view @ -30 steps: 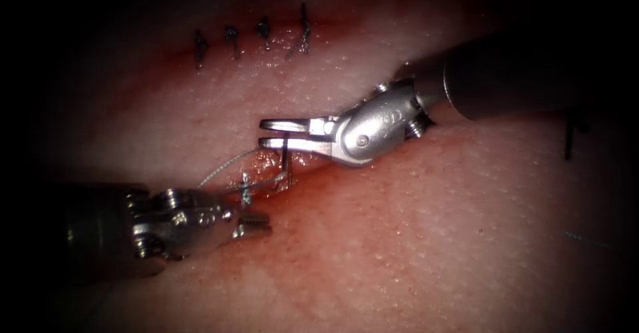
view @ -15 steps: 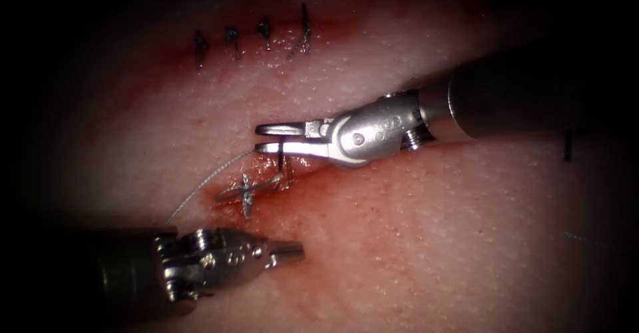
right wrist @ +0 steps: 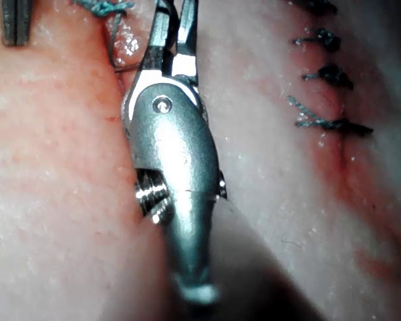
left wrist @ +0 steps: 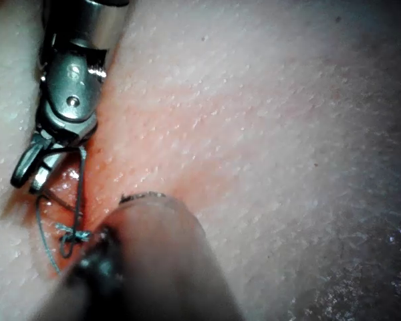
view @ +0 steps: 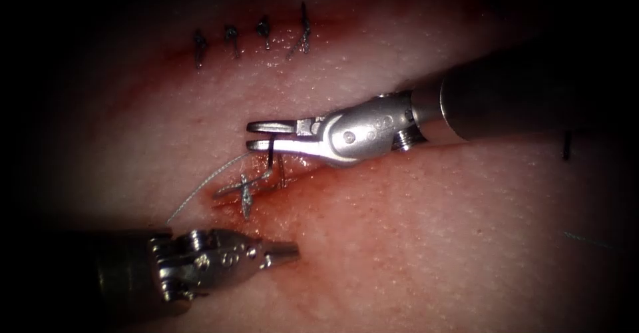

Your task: Wound Closure

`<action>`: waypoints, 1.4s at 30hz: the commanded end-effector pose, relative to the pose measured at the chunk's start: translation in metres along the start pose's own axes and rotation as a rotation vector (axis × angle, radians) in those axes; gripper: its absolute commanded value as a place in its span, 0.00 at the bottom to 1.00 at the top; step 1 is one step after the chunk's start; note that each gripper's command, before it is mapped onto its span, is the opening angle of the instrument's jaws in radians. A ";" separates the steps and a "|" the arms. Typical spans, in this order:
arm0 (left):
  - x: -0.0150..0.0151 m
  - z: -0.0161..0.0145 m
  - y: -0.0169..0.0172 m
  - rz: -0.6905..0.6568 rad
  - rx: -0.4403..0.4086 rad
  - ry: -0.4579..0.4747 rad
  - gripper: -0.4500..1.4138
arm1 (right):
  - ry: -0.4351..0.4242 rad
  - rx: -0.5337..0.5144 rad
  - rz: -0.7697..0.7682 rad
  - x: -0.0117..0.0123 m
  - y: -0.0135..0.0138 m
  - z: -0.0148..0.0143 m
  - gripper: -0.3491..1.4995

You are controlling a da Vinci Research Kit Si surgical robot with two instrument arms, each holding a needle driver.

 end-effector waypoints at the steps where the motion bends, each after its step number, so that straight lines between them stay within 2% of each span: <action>1: -0.0002 0.0009 0.0005 -0.005 -0.002 0.000 0.27 | -0.002 0.000 0.018 -0.0006 -0.0007 0.0005 0.00; 9: -0.0015 0.0021 -0.0001 -0.016 0.010 0.002 0.26 | 0.009 0.006 0.177 -0.0001 -0.0006 0.0004 0.00; 19: -0.0024 0.0025 0.0000 -0.017 0.010 0.009 0.26 | 0.004 0.026 0.166 -0.0001 0.0006 -0.0009 0.00; 37: -0.0034 0.0034 -0.0001 -0.005 0.009 -0.016 0.25 | 0.017 0.043 0.191 0.0007 0.0016 -0.0006 0.00; 42: -0.0035 0.0032 -0.0001 -0.003 0.007 -0.015 0.25 | 0.038 0.057 0.237 0.0007 0.0013 -0.0005 0.00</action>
